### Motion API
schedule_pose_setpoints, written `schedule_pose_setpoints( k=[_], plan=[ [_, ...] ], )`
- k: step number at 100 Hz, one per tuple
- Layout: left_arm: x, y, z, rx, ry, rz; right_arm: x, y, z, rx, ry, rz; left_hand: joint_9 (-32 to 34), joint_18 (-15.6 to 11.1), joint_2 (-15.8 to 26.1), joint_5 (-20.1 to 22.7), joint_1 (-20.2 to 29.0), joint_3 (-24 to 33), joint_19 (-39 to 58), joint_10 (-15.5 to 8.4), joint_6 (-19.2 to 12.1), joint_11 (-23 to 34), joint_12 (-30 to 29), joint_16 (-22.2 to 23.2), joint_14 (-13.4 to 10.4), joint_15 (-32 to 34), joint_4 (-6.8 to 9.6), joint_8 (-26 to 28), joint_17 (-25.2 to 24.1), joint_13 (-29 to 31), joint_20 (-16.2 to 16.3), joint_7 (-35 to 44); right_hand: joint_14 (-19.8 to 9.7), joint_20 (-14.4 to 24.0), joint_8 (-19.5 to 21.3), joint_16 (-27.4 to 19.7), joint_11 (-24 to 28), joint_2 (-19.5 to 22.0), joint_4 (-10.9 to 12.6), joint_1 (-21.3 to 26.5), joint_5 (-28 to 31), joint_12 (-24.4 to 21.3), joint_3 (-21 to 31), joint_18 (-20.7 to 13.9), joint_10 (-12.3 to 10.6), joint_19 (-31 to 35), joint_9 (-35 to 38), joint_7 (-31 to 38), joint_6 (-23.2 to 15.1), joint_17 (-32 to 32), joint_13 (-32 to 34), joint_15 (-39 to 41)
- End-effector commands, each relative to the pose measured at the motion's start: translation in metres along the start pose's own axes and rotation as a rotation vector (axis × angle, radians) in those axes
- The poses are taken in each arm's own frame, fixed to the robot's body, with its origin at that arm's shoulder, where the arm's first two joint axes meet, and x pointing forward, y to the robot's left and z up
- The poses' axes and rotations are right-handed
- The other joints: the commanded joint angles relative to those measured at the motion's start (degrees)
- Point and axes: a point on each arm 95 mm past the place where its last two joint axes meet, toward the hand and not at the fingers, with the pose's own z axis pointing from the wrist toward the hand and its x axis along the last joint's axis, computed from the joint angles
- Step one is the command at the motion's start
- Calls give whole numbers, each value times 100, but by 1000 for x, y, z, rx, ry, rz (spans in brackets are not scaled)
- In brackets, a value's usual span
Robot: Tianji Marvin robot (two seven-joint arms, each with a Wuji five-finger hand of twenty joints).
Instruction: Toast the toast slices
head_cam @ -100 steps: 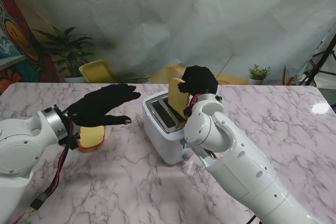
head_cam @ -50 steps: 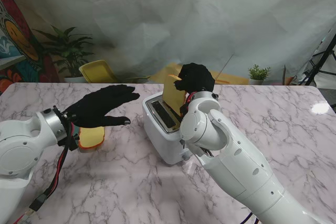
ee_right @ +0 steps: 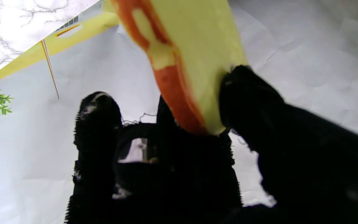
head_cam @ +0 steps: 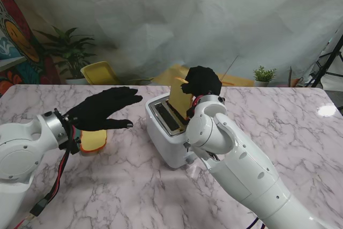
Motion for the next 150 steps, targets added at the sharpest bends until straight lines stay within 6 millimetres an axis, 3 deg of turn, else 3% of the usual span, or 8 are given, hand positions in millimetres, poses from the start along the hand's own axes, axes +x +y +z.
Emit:
schedule_pose_setpoints(
  k=[1, 74, 95, 129, 141, 150],
  plan=[
    [1, 2, 0, -12, 3, 0, -5, -4, -1, 2, -13, -3, 126, -227, 169, 81, -127, -65, -237, -84, -75, 85, -49, -61, -102, 87, 76, -43, -2, 45, 37, 30, -388, -80, 0, -46, 272, -67, 10, 233, 298, 16, 704, -58, 579, 143, 540, 530, -248, 72, -2, 201],
    [-1, 6, -4, -15, -9, -8, -15, -37, -4, 31, -74, 20, 135, -229, 176, 93, -128, -65, -234, -89, -75, 91, -49, -59, -100, 91, 75, -42, 4, 62, 37, 36, -378, -90, -25, -62, 259, -52, 16, 259, 287, 6, 641, -43, 588, 156, 527, 512, -219, 70, -3, 191],
    [-1, 7, -3, -11, -9, -10, -23, -48, -8, 61, -77, 7, 132, -226, 174, 84, -127, -65, -234, -83, -72, 89, -50, -59, -96, 90, 75, -43, 4, 61, 36, 32, -304, -111, -138, -168, 204, 49, 93, 293, 256, -53, 392, 1, 586, 118, 450, 444, -254, -18, -6, 15],
    [-2, 7, -3, -8, -7, -8, -30, -54, -15, 109, -85, -6, 130, -225, 162, 85, -117, -64, -235, -88, -72, 92, -49, -57, -91, 91, 76, -43, 3, 56, 35, 32, -7, -97, -284, -844, 201, 630, 365, 283, -168, -551, -413, 347, 362, 85, -134, 360, -524, -634, -18, -1075],
    [-2, 7, -2, -6, -5, -5, -31, -52, -16, 136, -107, -12, 120, -224, 165, 81, -115, -63, -235, -86, -67, 90, -51, -57, -96, 91, 77, -44, 5, 54, 35, 30, 194, -96, -207, -1343, 136, 875, 479, 79, -790, -620, -1086, 764, 306, -58, -849, 186, -455, -906, -47, -2327],
    [-2, 7, -1, -4, -4, -4, -33, -51, -18, 155, -113, -32, 120, -223, 157, 78, -109, -63, -236, -77, -68, 90, -51, -58, -90, 90, 77, -45, 4, 49, 34, 29, 227, -42, -153, -1481, 103, 1055, 538, -203, -1216, -562, -1462, 766, 234, -158, -1395, 32, -408, -1270, -259, -3207]
  ],
)
